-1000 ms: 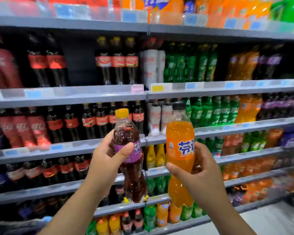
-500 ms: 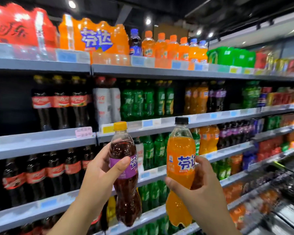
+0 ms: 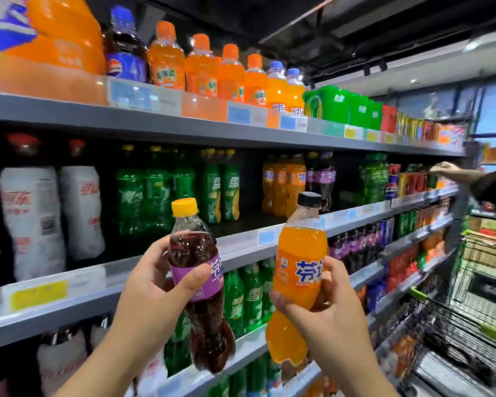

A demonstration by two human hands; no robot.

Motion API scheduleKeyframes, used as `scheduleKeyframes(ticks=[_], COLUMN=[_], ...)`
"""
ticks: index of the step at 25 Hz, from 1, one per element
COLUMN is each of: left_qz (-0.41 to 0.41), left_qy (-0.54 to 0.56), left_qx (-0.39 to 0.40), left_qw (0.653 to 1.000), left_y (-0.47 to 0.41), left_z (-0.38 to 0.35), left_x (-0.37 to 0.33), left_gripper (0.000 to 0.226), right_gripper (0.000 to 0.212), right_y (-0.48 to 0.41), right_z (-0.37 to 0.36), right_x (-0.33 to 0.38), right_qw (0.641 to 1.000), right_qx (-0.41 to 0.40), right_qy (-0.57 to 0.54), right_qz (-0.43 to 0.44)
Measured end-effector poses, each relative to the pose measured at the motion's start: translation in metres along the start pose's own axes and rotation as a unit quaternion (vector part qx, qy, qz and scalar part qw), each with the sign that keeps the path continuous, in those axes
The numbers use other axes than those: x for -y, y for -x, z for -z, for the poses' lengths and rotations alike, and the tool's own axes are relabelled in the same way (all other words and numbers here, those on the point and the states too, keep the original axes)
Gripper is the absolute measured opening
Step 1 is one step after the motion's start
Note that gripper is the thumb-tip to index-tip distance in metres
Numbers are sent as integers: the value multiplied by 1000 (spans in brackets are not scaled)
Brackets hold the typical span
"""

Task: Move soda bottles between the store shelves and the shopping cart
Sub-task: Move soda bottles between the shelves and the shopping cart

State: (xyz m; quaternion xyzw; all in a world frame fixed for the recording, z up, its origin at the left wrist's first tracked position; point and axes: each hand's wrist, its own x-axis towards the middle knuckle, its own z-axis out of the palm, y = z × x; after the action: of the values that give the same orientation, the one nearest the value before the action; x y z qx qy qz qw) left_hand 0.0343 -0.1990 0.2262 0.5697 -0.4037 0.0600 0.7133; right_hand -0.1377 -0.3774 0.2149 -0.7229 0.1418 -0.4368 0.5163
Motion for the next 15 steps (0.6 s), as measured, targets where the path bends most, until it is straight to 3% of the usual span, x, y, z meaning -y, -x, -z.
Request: scheduleKeyframes(ticks=[7,12,15], left_qz=[-35,-88,-102], left_qy=[-52,-66,-92], left_qx=[-6,-57,-83], left_qw=[998,992,987], left_y=[-55,-96,-120], left_z=[-85,-178,-227], left_x=[33,54,63], left_gripper=[75,71,67], right_gripper=[70,77,69], right_y=[-102,-196,-255], right_z=[67,129,160], right_x=[-55,-109,-131], right_qw=[999,995,992], right_qx=[-42,-53,-44], right_qy=[-7,-25,-44], right_qz=[32,78,106])
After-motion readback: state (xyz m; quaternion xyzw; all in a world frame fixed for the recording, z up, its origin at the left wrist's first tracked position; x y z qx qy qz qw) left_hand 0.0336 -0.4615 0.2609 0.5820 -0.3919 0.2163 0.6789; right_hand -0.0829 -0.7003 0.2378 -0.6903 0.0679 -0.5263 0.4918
